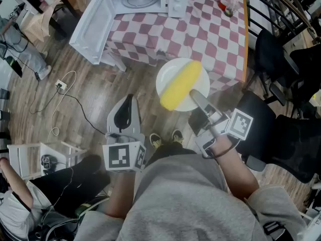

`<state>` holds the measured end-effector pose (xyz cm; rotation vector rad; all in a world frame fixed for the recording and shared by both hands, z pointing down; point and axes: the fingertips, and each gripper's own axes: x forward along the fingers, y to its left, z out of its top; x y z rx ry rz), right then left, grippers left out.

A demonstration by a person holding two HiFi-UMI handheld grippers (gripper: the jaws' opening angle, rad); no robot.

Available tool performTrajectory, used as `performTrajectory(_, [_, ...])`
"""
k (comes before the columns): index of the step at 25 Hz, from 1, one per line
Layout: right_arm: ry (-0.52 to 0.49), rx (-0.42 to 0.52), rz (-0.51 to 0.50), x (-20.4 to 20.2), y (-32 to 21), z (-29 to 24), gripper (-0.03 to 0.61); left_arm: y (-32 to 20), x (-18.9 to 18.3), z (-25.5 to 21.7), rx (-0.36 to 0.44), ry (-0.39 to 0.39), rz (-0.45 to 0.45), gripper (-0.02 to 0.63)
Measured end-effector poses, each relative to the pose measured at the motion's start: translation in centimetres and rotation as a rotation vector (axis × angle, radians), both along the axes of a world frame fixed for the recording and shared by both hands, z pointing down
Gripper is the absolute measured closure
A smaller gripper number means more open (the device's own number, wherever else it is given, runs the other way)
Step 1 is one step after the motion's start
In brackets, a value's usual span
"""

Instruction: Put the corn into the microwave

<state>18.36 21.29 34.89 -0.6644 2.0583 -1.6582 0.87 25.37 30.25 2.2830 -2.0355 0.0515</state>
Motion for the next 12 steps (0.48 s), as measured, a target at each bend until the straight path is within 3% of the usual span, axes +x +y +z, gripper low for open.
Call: performTrajectory(12, [0.017,0.015,0.011,-1.9,0.7,-0.5,0.545,0.1,-1.6,-0.1,0.010,0.020,0.024,0.604])
